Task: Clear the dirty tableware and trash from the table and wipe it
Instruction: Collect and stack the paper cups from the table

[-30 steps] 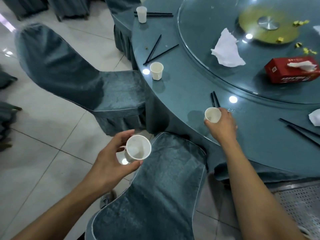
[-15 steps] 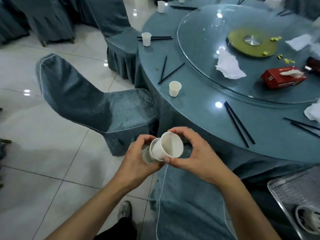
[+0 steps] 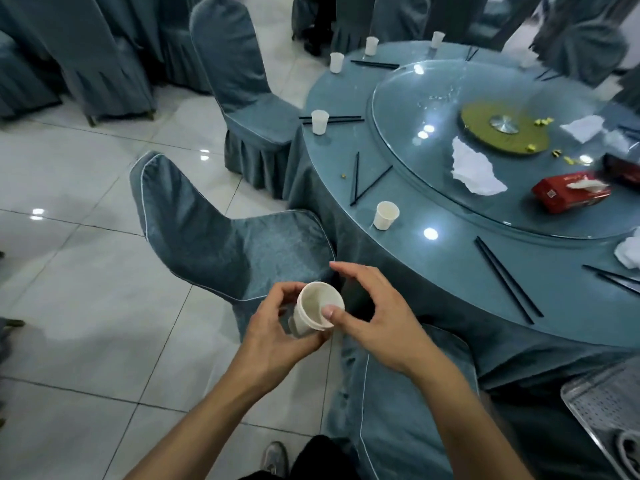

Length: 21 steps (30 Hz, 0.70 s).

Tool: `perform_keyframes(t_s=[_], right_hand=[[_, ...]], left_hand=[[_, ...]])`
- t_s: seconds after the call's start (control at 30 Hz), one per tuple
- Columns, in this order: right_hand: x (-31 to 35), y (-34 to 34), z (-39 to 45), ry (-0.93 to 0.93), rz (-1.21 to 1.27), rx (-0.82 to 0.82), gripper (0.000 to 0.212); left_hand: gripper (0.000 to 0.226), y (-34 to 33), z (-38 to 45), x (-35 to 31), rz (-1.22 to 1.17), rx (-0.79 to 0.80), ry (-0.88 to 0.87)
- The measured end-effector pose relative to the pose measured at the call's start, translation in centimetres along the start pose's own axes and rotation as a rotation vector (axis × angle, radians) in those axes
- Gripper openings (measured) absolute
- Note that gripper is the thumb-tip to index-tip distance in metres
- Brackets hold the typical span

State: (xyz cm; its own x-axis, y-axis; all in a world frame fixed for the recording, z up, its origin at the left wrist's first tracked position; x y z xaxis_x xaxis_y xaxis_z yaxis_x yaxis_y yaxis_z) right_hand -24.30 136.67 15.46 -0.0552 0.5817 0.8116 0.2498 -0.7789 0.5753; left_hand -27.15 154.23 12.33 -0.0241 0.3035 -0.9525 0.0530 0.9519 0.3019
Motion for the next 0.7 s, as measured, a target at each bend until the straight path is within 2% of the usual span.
perform_keyframes(t_s=[0.1, 0.27, 0.43, 0.57, 0.7], right_hand=[[-2.0, 2.1, 3.7, -0.053, -0.076, -0.097, 0.051], [-11.2, 5.0, 12.6, -0.250, -0.261, -0.257, 0.049], [-18.2, 6.9, 20.8, -0.395, -0.418, -0.266, 0.056], [-22.3, 7.9, 26.2, -0.497, -0.445, -0.250, 0.068], [-25.5, 8.4, 30.2, -0.607, -0.498, -0.157, 0.080]], left_hand=[[0.058, 1.5, 1.7, 0.1, 0.027, -0.023, -0.012], [0.063, 3.1, 6.4, 0.7, 0.081, -0.036, -0.001], [0.064, 2.8, 12.9, 1.0, 0.138, -0.012, 0.004], [0.061, 1.0, 18.0, 1.0, 0.146, 0.016, 0.031], [0.063, 0.7, 22.0, 0.8, 0.133, -0.038, 0.047]])
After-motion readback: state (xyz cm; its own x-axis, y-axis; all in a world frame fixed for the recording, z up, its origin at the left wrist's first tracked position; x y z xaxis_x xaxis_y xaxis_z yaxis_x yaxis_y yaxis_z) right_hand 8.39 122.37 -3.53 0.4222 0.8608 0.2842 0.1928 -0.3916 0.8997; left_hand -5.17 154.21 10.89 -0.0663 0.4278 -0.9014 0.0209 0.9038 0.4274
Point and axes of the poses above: each hand's wrist, its own z-axis towards the middle knuckle, its own y-axis out of the back of the hand, x = y × z, the point moved 7 cm from there along z, towards the middle knuckle, and after that the axes turned 4 degrees about -y, right-handed, at the moved point
